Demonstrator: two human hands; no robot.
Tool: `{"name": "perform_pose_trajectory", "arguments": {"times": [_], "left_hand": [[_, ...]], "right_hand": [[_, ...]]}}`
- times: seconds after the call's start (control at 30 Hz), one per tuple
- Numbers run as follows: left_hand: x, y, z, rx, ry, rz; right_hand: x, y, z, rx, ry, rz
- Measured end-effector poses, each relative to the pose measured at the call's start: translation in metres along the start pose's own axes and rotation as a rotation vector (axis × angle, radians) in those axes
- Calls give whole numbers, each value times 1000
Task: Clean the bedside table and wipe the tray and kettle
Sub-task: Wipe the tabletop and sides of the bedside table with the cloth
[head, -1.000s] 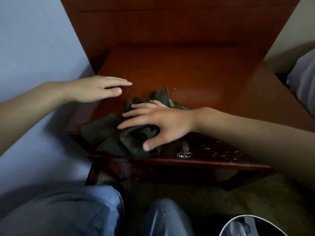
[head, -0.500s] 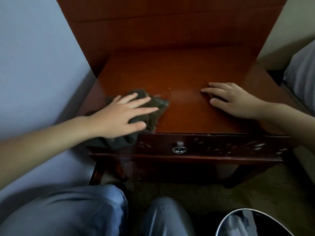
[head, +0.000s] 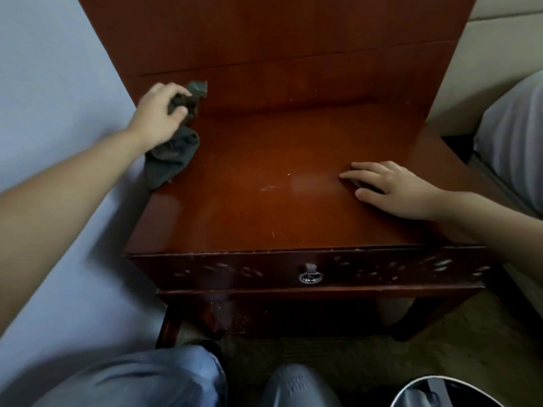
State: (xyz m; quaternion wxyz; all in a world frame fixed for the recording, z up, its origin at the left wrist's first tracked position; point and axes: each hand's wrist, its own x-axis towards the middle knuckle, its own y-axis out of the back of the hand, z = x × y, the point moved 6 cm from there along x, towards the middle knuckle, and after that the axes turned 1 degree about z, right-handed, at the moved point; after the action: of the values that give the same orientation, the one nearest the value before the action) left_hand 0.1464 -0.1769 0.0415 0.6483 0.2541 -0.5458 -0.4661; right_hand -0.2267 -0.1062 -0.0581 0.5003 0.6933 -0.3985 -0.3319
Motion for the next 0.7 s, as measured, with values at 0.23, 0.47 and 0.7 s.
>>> {"name": "perform_pose_trajectory", "arguments": {"times": [0.23, 0.47, 0.7], "left_hand": [[-32, -84, -41, 68, 183, -650], [-99, -103, 113, -56, -451, -792], [-127, -80, 88, -54, -545, -818]], "right_hand": [[2, 0, 1, -17, -7, 0], [2, -3, 6, 51, 8, -11], [2, -1, 12, 86, 24, -25]]}}
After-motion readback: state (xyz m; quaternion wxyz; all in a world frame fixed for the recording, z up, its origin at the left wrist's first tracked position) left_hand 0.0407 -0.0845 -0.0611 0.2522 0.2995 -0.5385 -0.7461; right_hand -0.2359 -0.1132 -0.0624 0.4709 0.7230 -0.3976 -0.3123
